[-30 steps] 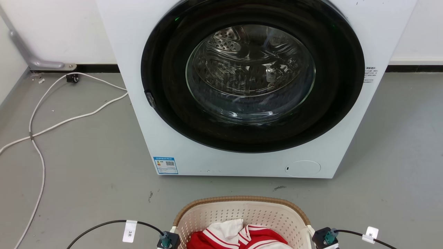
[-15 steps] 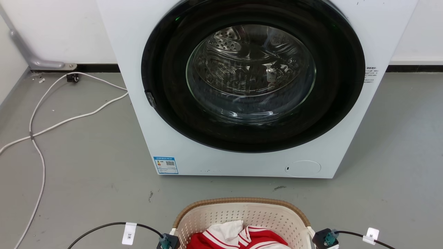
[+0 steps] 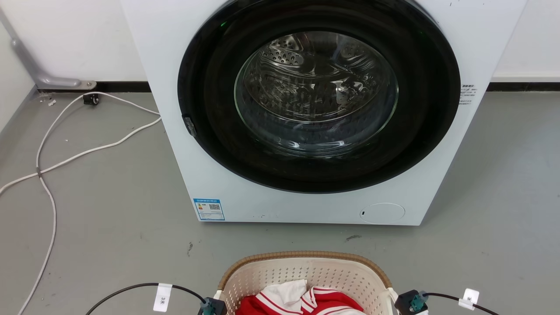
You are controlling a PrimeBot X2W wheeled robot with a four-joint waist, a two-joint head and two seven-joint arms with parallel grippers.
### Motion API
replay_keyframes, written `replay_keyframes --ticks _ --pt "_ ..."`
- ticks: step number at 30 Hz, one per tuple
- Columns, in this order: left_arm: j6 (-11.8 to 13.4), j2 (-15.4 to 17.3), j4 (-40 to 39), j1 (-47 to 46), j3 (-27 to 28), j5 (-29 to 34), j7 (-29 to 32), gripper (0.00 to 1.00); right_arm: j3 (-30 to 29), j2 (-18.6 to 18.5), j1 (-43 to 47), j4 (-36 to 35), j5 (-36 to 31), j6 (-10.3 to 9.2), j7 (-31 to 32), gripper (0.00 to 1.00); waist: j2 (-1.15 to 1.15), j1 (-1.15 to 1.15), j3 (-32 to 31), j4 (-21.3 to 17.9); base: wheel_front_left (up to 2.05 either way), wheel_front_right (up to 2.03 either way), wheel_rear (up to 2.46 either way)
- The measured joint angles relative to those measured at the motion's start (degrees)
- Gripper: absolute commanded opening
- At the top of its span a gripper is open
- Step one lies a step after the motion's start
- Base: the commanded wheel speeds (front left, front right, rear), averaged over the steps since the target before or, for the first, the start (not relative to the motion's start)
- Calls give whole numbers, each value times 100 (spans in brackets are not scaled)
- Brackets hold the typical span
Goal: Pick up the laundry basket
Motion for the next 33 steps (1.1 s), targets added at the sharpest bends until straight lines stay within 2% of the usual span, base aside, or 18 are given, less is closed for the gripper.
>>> replay_keyframes --ticks 33 --pt "-1 54 83 -48 -446 -453 -122 0 477 -3 -95 74 490 0 -69 0 0 0 -3 -37 0 0 0"
